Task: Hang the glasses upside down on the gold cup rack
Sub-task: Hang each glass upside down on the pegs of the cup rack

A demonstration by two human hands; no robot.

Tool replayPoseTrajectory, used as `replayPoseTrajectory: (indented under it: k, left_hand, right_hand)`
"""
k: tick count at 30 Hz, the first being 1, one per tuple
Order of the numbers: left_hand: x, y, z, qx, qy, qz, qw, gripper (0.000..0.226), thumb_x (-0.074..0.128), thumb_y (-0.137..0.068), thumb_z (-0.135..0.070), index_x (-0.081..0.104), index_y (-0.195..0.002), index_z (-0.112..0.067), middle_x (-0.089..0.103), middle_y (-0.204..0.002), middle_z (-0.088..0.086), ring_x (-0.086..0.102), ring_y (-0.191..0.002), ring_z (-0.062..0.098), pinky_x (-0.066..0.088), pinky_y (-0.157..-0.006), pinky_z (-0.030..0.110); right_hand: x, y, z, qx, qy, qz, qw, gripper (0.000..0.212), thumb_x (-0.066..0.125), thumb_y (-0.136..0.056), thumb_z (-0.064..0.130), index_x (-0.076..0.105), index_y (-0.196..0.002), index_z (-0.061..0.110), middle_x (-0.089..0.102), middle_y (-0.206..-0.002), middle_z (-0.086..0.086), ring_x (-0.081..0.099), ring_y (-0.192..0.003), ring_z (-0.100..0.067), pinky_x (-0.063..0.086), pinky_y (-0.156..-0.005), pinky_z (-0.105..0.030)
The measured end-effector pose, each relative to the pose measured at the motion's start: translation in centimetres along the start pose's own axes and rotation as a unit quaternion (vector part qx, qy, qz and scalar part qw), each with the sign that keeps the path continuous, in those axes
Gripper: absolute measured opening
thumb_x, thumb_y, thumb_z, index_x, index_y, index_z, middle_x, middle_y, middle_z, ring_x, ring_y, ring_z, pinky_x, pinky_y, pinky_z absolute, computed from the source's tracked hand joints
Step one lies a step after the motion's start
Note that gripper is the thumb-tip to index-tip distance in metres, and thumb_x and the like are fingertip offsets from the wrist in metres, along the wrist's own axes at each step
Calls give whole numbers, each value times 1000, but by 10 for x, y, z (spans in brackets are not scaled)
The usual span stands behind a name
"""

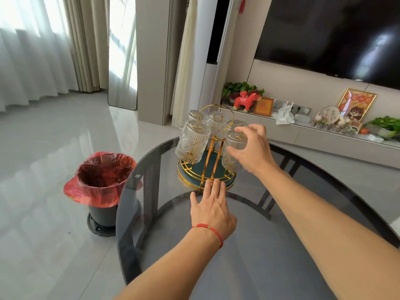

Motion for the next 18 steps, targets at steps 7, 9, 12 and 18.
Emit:
replayPoseTrajectory:
  k: [7, 9, 12, 18]
  left_hand:
    - [-2, 2, -1, 0, -13, -10, 1000, 87, 47, -97, -49, 2, -164, -19, -6, -174, 2, -12, -159, 24, 7, -125, 62]
    - [-1, 3, -2, 2, -12, -8, 1000, 85, 47, -97, -50, 3, -164, -23, -7, -174, 2, -12, -159, 25, 7, -126, 62]
    - [0, 4, -1, 5, -14, -9, 1000, 83, 47, -98, -51, 2, -164, -28, -8, -174, 2, -12, -159, 26, 7, -126, 61]
    - [3, 7, -6, 27, -1, -29, 999, 76, 49, -100, -44, 9, -163, -30, 0, -174, 3, -5, -159, 31, 7, -127, 58]
  right_hand:
    - [10, 10, -4, -30, 38, 58, 997, 78, 70, -93, 35, 34, -161, 20, 31, -166, -8, 32, -152, -30, 33, -119, -44]
    - [8, 18, -9, -25, 27, 78, 996, 88, 68, -96, 33, 17, -165, 19, 11, -175, -6, 16, -160, -26, 21, -124, -41]
    - [-4, 41, -16, -20, 8, 77, 997, 89, 65, -98, 29, 8, -166, 19, -2, -176, -5, 6, -161, -23, 10, -118, -28]
    - [-41, 135, -45, -31, -12, 80, 996, 69, 63, -99, 23, 31, -159, 21, 23, -170, 1, 35, -152, -19, 31, -124, -40]
Point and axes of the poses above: each hand's wrist, its own y-axis away from the middle knuckle, its own x-axis out of the palm, z = x × y, the point moved 9 cm from there along -y, towards the middle knuckle
